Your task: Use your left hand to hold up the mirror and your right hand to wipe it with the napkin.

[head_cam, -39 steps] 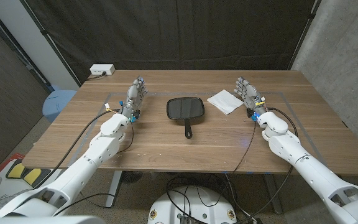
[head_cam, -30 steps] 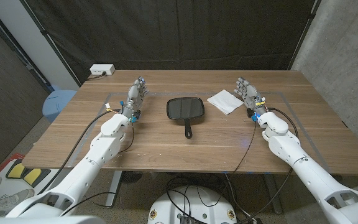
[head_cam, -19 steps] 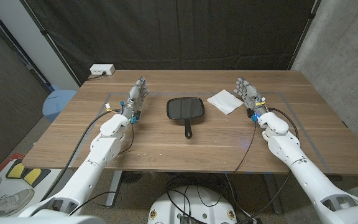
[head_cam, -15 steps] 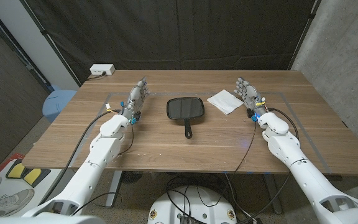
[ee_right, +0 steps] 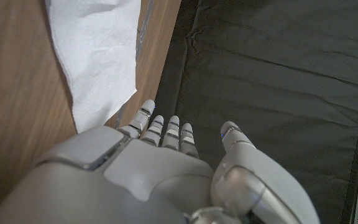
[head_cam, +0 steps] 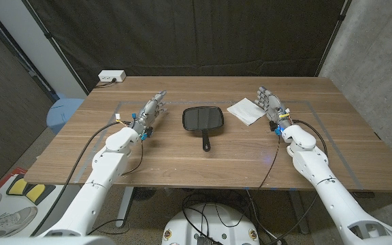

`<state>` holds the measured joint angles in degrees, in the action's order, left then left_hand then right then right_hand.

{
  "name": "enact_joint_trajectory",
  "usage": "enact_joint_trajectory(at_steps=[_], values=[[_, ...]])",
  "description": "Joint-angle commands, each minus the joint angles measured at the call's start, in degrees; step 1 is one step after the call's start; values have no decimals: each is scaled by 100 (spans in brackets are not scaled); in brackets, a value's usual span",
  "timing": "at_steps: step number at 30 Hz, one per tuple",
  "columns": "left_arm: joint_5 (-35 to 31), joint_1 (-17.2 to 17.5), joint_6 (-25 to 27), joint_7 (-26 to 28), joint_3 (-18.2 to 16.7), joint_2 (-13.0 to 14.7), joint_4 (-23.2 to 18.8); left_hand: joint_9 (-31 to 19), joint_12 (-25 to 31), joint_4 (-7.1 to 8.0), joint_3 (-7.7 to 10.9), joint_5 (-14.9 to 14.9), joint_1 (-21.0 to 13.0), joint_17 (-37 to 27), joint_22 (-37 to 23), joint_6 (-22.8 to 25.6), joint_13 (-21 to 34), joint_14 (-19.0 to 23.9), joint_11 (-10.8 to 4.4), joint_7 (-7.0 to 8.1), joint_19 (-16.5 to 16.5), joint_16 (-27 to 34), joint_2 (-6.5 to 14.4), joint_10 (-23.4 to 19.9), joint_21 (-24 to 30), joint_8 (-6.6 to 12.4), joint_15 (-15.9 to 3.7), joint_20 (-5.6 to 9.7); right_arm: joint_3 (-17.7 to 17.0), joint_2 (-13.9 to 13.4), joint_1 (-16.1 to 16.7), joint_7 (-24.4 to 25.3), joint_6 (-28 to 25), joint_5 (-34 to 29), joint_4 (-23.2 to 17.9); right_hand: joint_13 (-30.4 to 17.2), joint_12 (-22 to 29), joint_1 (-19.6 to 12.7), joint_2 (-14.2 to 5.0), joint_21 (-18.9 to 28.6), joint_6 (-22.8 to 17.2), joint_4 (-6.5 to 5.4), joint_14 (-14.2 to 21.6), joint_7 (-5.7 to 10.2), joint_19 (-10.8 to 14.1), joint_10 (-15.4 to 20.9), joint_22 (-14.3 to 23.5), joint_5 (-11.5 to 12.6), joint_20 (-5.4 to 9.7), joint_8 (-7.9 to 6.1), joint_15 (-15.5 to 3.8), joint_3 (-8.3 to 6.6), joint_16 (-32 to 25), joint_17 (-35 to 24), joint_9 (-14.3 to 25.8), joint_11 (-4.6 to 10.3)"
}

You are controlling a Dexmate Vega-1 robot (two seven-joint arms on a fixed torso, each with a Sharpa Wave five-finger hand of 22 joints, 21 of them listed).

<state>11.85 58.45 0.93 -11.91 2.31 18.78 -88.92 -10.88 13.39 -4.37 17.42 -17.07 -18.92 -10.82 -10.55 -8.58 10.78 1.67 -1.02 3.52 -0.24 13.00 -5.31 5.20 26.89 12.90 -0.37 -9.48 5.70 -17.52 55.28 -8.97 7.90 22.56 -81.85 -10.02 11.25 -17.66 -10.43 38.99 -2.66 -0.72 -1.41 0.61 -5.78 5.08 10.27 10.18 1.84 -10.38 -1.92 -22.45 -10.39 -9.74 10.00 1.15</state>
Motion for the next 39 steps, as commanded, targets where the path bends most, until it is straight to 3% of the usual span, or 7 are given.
enact_joint_trajectory(at_steps=[1,3,6,14,20,25,39], values=[[-478,396,413,-142,-198,133,-662,-46,112,-74,-73,45,-78,-41,-28,214,33,398,120,-197,387,118,-138,-377,105,71,-72,-5,-77,87,253,15,-139,-152,-359,-15,17,-73,28,-9,-36,20,-18,-13,-30,32,20,35,405,-32,-107,-47,-31,-12,29,-10],[-467,469,441,-178,-252,127,-751,-66,196,-105,-146,60,-136,-57,-18,494,54,666,160,-366,732,184,-201,-731,174,146,-97,29,-76,90,303,30,-158,-169,-427,-15,17,-75,29,-12,-35,21,-19,-15,-32,33,20,34,403,-31,-105,-47,-30,-12,29,-17],[-410,545,464,-316,-317,144,-838,-83,255,-116,-208,70,-171,-73,-7,726,72,985,204,-448,1046,277,-226,-1012,233,208,-140,40,-76,94,384,60,-184,-191,-538,-15,17,-77,30,-14,-33,23,-18,-8,-29,33,20,34,403,-30,-111,-48,-30,-11,29,-11],[-30,665,429,-849,-463,173,-907,-109,342,-150,-285,79,-293,-96,12,1113,103,1474,254,-548,1590,407,-221,-1499,316,311,-156,254,-76,70,563,159,-286,-256,-865,-15,19,-82,30,-23,-36,25,-16,-7,-28,40,20,32,403,-31,-110,-48,-29,-12,29,-6],[151,722,557,-1154,-491,267,-999,-106,329,-172,-303,80,-365,-97,25,1145,109,1621,314,-614,1833,436,-212,-1577,352,298,-111,404,-77,60,692,237,-377,-282,-1084,-15,19,-85,30,-29,-37,26,-15,-9,-25,41,20,31,402,-31,-111,-49,-29,-12,30,-7],[570,696,954,-1533,-539,266,-976,-92,309,-215,-319,82,-480,-91,39,1142,108,1770,353,-799,2073,453,-216,-1653,373,256,-92,556,-70,66,784,287,-408,-303,-1199,-15,18,-87,30,-34,-33,27,-16,-7,-26,38,21,30,401,-30,-116,-49,-28,-12,30,-6],[1079,563,2035,-2044,-558,343,-1062,-74,354,-347,-355,92,-835,-52,64,1641,97,2209,461,-1015,2615,501,-265,-2106,391,355,-134,644,-85,70,867,334,-408,-300,-1302,-15,17,-93,31,-48,-34,29,-18,-6,-21,39,21,27,399,-30,-113,-49,-26,-12,30,-1]])
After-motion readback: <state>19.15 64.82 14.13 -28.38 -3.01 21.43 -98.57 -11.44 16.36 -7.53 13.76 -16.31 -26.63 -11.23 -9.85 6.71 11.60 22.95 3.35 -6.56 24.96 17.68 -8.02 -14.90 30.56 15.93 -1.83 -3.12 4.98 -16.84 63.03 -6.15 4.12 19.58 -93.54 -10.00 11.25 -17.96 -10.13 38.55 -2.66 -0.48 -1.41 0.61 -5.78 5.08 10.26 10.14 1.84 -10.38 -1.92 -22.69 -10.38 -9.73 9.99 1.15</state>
